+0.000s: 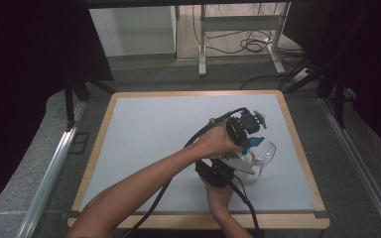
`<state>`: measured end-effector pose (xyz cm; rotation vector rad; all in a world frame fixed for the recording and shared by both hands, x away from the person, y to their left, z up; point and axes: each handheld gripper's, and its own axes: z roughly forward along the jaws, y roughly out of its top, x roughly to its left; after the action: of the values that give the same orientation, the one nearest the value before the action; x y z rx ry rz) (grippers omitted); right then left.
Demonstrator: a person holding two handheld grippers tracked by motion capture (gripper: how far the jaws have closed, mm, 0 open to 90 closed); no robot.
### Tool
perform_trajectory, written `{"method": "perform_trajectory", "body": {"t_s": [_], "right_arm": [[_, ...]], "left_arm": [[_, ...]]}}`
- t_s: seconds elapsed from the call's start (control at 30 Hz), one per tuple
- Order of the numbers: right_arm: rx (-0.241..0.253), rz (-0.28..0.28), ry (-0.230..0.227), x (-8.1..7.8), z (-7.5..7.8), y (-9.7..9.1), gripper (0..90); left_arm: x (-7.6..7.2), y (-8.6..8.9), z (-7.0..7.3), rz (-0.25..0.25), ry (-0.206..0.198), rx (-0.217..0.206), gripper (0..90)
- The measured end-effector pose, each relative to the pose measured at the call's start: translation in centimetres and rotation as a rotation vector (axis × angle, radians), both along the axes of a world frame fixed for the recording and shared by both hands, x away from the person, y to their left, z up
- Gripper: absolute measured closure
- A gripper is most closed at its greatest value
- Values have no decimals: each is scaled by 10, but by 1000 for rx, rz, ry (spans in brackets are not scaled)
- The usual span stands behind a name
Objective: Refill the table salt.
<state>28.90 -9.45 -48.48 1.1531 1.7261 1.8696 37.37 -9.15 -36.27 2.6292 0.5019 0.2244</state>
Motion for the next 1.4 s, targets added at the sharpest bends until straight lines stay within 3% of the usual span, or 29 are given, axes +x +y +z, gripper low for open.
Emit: {"method": "perform_trajectory", "body": {"t_s": [1.4], "right_arm": [[-1,-15,-4,-1,-3,-1,602]], "left_arm": [[0,-1,-1,-5,6,-3,899]]}}
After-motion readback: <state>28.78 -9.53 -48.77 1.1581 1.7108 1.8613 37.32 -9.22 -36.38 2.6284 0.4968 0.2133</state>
